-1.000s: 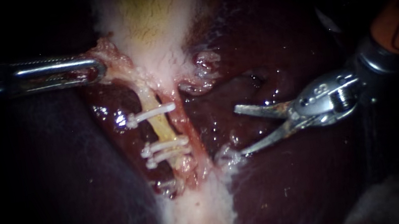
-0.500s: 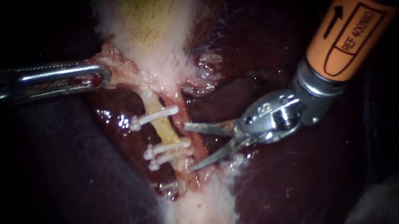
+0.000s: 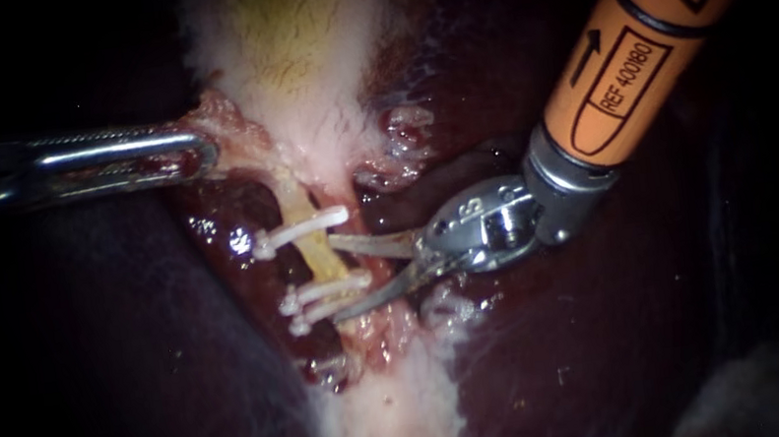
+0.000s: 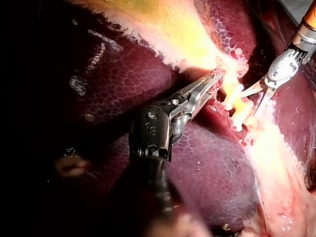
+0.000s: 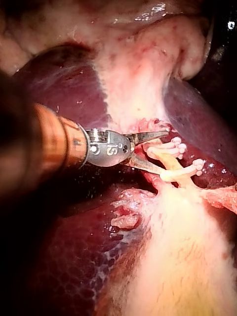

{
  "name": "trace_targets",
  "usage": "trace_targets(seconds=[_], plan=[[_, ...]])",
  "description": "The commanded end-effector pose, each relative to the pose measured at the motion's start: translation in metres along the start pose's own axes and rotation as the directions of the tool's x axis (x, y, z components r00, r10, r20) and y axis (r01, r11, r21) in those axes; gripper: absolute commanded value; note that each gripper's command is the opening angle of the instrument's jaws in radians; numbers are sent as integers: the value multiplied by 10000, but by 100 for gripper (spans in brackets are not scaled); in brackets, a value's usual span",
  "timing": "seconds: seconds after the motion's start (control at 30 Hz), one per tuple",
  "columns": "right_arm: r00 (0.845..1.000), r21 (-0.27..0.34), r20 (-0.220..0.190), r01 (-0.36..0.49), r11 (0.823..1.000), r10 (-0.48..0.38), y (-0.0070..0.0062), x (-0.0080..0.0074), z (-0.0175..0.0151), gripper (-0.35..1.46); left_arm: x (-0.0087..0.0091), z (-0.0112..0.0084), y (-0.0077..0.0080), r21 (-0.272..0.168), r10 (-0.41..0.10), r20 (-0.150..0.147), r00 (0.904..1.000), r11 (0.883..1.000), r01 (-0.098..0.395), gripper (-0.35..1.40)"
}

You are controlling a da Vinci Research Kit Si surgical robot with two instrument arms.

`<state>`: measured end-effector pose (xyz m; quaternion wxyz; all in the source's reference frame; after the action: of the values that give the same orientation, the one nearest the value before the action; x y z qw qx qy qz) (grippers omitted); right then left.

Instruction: Go to the cutting position left tube

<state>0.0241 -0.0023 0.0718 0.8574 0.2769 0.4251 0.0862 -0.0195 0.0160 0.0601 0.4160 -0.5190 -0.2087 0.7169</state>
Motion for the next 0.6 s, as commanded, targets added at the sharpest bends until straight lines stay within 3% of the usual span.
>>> trace_targets(seconds=[0.03,0.3,0.6], plan=[[10000,10,9,-34,10000,34,3,0,0,143,0,0,1,-3,2,0,10000,10000,-2,-35],[9999,-61,4,-124,9999,124,18,1,6,141,-1,1,4,-17,7,2,10000,10000,-7,-35],[9977,597,-385,-533,9968,557,17,18,29,141,-1,2,4,-9,11,-1,10000,10000,-11,-35]])
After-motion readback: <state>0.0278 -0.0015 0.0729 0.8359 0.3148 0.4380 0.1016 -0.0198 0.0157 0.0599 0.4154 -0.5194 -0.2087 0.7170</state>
